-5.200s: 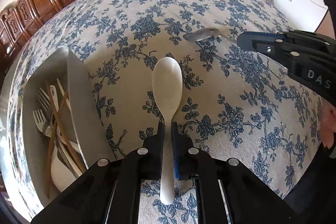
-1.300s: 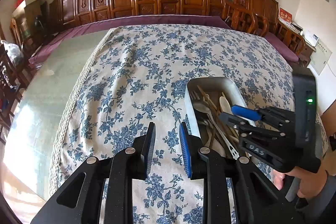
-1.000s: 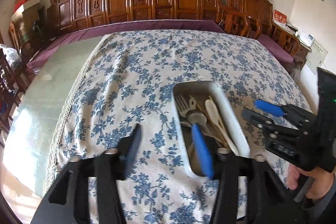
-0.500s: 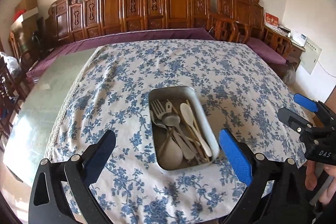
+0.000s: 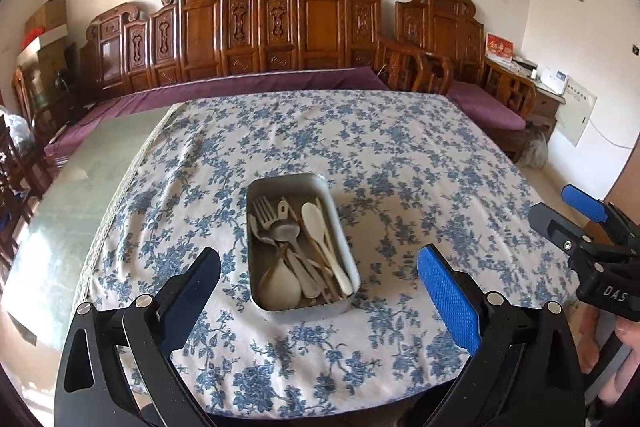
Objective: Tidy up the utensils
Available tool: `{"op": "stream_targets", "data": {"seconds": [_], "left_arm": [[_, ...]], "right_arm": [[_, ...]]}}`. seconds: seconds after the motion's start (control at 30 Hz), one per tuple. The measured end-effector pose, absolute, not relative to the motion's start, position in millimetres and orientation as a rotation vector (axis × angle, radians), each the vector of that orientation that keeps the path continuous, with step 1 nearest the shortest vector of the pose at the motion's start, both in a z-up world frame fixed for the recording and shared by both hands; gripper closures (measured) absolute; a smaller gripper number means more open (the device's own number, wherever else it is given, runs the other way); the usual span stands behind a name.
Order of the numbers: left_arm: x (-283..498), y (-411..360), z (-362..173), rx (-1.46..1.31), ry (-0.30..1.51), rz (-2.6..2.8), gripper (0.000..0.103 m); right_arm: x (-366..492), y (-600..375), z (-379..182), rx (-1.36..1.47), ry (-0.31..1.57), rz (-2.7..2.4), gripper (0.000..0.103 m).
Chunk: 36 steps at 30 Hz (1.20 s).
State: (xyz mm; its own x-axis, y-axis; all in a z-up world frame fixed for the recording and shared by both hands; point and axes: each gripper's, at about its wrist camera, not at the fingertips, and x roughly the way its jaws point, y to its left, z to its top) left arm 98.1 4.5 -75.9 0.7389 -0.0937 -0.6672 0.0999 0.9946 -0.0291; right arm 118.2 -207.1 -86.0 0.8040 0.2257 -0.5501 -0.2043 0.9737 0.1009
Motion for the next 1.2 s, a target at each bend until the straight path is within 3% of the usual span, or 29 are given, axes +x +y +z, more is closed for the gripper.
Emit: {"op": "stream_targets", "data": {"seconds": [0.63,1.2], "left_arm": [[43,-5,1,-0.002,0.508,-0.072,0.008],[35,-3,6,-0.005,0.488,-0.061,0.008]], "right_arm": [[61,-210,-3,0.022,0.369,0.239,0.003],[55,-210,-1,0.027,0.359,0.235,0.003]]}}
